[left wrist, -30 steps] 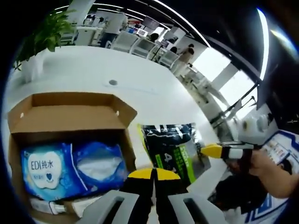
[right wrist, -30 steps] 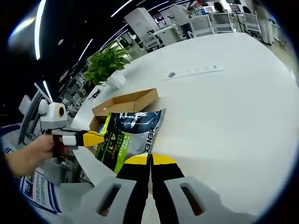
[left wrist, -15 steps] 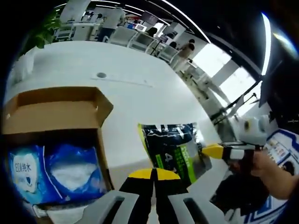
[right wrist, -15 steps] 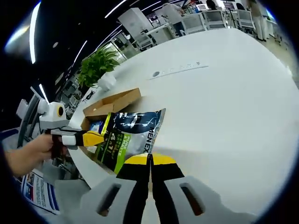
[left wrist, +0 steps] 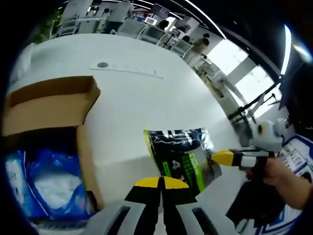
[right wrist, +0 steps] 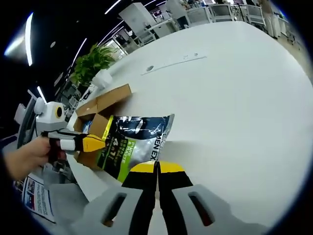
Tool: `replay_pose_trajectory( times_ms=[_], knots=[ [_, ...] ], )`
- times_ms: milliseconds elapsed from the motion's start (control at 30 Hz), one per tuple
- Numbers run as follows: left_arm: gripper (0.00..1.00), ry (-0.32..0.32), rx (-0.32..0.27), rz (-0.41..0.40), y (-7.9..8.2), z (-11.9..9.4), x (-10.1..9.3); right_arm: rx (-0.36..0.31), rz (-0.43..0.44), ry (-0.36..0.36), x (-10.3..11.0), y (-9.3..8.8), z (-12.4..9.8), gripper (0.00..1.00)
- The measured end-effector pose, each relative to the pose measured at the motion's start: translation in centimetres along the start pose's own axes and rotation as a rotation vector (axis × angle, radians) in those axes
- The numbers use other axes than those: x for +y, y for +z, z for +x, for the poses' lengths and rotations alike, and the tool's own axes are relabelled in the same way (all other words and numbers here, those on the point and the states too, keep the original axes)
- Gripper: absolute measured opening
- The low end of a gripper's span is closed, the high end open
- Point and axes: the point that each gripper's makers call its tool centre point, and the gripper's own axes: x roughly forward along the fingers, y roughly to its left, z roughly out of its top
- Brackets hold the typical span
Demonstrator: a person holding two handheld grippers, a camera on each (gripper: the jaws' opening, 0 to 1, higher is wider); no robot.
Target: Operate the shoe box by opening the lid, removing the specified soft item, and placing it in the target area until the item is outside and the box remains undamaged.
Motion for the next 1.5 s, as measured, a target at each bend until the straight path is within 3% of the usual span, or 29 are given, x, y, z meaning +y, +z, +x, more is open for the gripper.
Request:
replay_pose_trajectory(
  times_ms=[333,700,1500],
  knots=[
    [0.0,0.012,0.055,0.006,-0.7,1.8,0.3,0.023,0.014,-0.012,-1.2,-1.1,0.9,0.0],
    [0.0,0.048,0.111,0.072,-1.8,3.0,1.2,0.039,0.01,-0.025,-1.8,-1.3,1.3,0.0],
    [0.01,0.09,0.15,0.138,-2.3,4.4,1.8,0.06,0.026,-0.039,-2.8,-2.3,2.0,0.0]
  ],
)
